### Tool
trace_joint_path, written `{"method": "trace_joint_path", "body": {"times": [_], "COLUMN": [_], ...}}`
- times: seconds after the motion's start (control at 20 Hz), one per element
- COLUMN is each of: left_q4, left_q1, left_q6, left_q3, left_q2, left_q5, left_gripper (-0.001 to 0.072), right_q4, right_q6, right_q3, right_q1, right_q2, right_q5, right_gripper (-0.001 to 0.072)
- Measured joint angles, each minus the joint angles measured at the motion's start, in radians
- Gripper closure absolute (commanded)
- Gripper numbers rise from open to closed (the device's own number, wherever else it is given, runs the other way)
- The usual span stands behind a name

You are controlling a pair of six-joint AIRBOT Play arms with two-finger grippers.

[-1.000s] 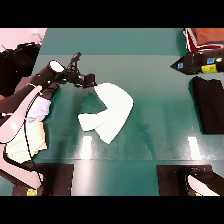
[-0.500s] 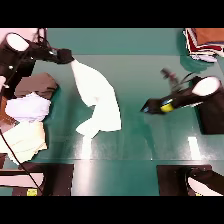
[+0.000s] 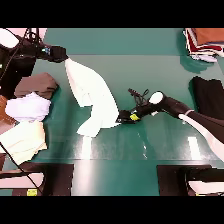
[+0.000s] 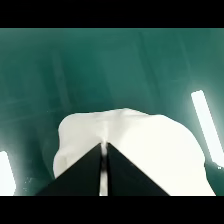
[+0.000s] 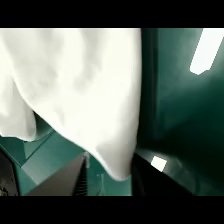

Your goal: Fold the shirts.

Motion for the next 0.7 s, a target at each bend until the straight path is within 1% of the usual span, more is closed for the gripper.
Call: {"method": "trace_joint_path", "body": {"times": [0.05, 0.1, 0.2, 0.35, 0.5, 0.7], "left_q4": [0.0, 0.003, 0.003, 0.021, 0.063, 0.1], "left_q1": [0.0, 0.0, 0.0, 0.0, 0.0, 0.0], "left_q6": [0.0, 0.0, 0.0, 0.0, 0.001, 0.005], "left_q3": [0.0, 0.0, 0.0, 0.0, 0.013, 0.071], "left_q2": [0.0, 0.001, 0.01, 0.065, 0.183, 0.382], "left_q5": [-0.003, -0.006, -0.011, -0.011, 0.006, 0.012], "left_gripper": [0.0681, 0.0681, 0.0681, 0.0681, 0.0681, 0.0681], "right_q4": [-0.006, -0.011, -0.034, -0.123, -0.249, -0.391], "right_q6": [-0.001, -0.002, -0.005, -0.001, 0.027, 0.054], "right_q3": [0.023, 0.044, 0.085, 0.164, 0.281, 0.48], "right_q1": [0.002, 0.003, 0.006, -0.025, -0.101, -0.229], "right_q2": [-0.025, -0.042, -0.061, -0.032, 0.072, 0.271], "right_q5": [-0.005, -0.01, -0.018, -0.008, 0.047, 0.122], "right_gripper": [0.0676, 0.0693, 0.0694, 0.0694, 0.0695, 0.0694]}}
